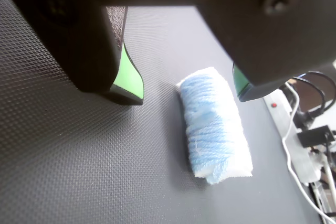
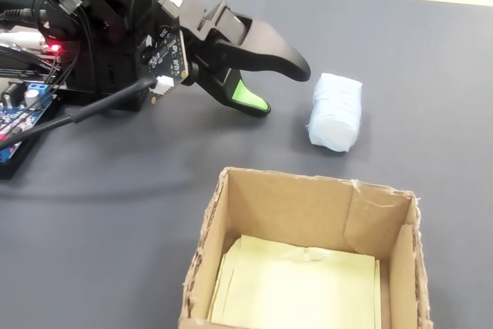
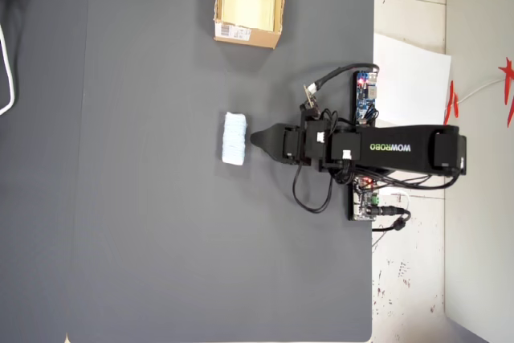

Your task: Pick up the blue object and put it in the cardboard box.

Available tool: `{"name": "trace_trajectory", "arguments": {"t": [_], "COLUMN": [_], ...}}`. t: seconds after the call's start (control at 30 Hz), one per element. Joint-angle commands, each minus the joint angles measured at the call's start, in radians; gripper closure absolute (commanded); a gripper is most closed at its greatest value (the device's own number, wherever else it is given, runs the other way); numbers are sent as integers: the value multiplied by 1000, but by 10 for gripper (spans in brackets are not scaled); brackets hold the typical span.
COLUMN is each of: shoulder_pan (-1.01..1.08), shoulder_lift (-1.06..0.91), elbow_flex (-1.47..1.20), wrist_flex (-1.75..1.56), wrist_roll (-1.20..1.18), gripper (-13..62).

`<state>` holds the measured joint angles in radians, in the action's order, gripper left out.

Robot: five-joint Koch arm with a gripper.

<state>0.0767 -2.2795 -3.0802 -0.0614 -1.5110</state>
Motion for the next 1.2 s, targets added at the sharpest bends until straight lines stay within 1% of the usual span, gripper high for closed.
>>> {"name": "trace_trajectory", "arguments": {"t": [0.0,1.17], "shoulder_pan": [0,-14], "shoulder_lift": [-87,-89], "elbow_flex": [-38,-38], "wrist_flex": [117,123], "wrist_roll": [-5,-5], "gripper": [154,155]}}
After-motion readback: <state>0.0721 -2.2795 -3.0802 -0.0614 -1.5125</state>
